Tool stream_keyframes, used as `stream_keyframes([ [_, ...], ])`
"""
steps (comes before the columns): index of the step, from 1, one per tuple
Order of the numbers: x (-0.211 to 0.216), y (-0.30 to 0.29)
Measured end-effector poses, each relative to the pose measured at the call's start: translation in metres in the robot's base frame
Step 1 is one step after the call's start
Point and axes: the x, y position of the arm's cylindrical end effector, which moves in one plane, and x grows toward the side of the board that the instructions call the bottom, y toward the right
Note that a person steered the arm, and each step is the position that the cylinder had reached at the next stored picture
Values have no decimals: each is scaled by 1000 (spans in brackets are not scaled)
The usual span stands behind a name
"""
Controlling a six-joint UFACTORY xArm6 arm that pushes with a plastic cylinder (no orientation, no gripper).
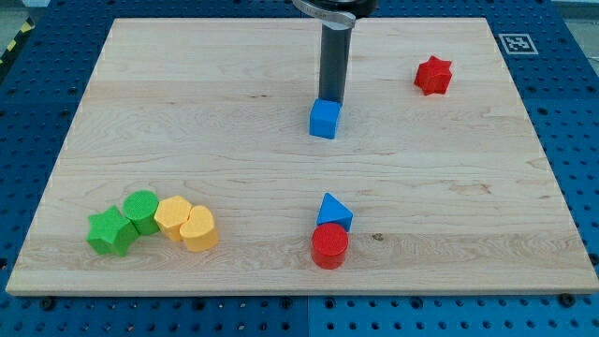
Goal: Move blue cube closer to blue triangle
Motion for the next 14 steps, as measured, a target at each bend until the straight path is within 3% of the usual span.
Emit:
stream_keyframes([
  [6,89,-34],
  [8,92,-92],
  [10,140,-89],
  [14,122,-61],
])
